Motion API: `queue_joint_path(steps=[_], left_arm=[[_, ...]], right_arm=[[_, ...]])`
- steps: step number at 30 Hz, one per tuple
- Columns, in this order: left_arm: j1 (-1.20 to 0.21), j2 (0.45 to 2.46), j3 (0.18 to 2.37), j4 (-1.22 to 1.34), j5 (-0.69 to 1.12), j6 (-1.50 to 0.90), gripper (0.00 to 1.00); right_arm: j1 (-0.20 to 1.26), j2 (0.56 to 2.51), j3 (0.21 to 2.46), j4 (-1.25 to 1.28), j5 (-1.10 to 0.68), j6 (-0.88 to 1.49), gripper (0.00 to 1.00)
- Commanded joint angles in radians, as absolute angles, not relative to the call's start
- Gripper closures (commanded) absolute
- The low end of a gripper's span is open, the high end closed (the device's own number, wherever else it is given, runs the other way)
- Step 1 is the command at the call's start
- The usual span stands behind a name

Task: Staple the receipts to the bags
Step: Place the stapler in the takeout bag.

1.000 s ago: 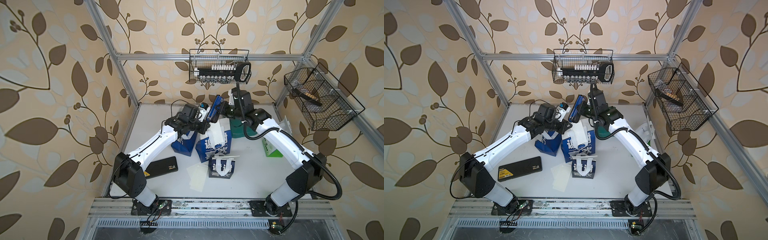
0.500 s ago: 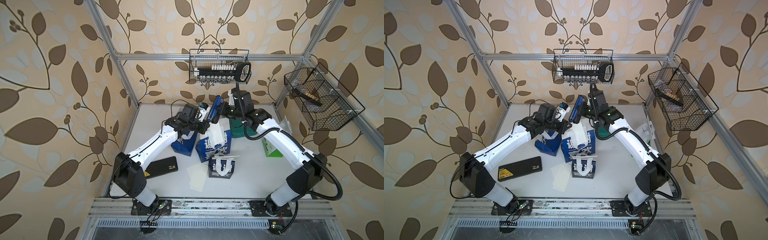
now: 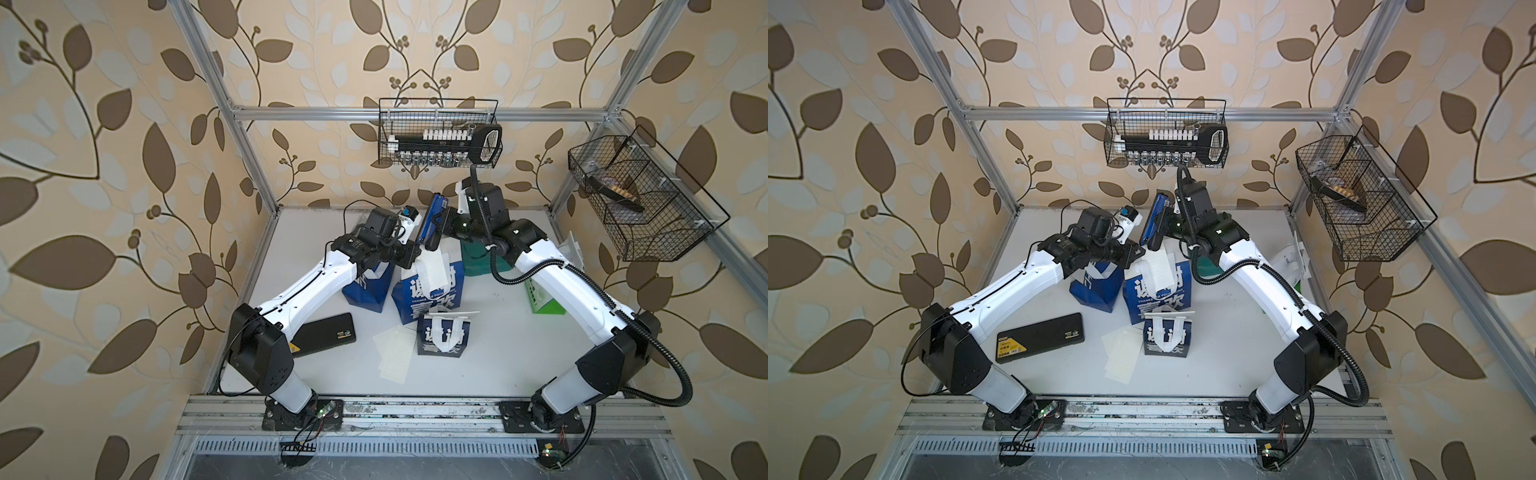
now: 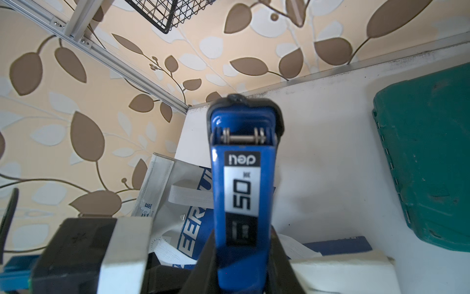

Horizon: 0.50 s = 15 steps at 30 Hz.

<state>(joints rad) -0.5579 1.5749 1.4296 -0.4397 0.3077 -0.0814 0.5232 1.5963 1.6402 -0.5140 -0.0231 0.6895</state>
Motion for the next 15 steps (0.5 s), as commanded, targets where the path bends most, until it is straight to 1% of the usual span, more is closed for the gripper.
queue_joint_path(steps=[1,7,15], left_arm=[[-0.56,1.58,1.463,-0.41,0.294,-0.074,1.0],[-0.56,1.582,1.465,-0.411,0.293,-0.073,1.0],[-0.56,1.573,1.455,-0.388,0.309,-0.074,1.0]], right_arm=[[0.537,1.557,1.644,-0.5,0.006,0.656,1.0],[0.556,1.566,1.689,-0.532,0.048,0.596,1.0],[0.59,1.577,1.669,-0.544,0.082,0.56,1.0]])
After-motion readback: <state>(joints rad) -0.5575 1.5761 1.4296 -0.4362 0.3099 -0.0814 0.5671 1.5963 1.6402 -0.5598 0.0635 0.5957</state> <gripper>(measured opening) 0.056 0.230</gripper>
